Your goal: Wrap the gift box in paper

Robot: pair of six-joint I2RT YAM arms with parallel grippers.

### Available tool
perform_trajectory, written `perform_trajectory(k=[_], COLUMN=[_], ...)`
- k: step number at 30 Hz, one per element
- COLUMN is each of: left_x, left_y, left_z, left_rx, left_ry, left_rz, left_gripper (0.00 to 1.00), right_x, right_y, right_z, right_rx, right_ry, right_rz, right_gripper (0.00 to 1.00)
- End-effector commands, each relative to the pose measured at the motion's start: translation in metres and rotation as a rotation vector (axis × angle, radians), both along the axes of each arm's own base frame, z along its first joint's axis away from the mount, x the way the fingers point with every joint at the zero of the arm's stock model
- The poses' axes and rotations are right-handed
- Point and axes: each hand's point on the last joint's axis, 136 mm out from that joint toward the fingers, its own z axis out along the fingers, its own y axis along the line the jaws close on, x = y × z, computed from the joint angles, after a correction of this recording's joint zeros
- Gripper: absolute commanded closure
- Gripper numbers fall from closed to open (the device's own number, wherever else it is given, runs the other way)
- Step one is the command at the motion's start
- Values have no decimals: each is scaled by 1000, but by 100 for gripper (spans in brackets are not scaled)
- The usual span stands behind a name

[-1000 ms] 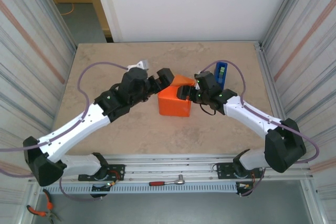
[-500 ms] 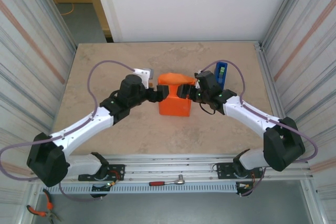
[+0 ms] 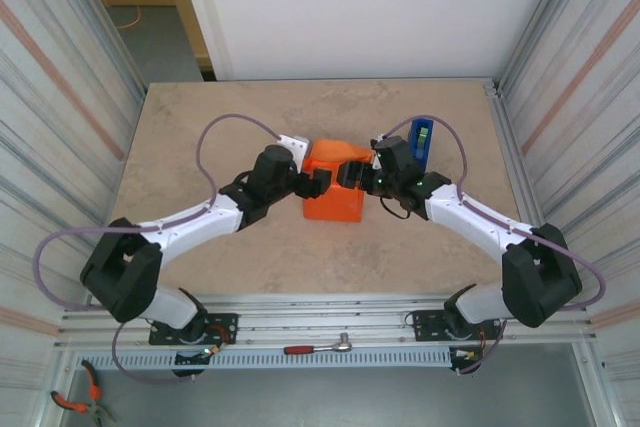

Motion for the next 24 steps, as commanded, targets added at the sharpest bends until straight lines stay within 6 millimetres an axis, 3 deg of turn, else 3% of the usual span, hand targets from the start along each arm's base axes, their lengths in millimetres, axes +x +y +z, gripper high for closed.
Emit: perform_trajectory(k=[1,5,16,24], left_x=[14,6,-37,-26], left_y=[0,9,24,22], left_z=[7,-17,-43,-42], left_rx=[56,94,108,135], left_ry=[-79,-43,-9,-24], left_rz=[42,64,81,101], left_gripper=[14,15,16,16], right_x=[-17,-18,-51,-40], right_y=[-11,-9,-12,-11], right_z=[-26,-21,-39,-34], right_rx=[-87,-91,-95,-101], right_ry=[90,83,107,94], right_rz=[14,23,22,15], right_gripper=[14,15,15,15])
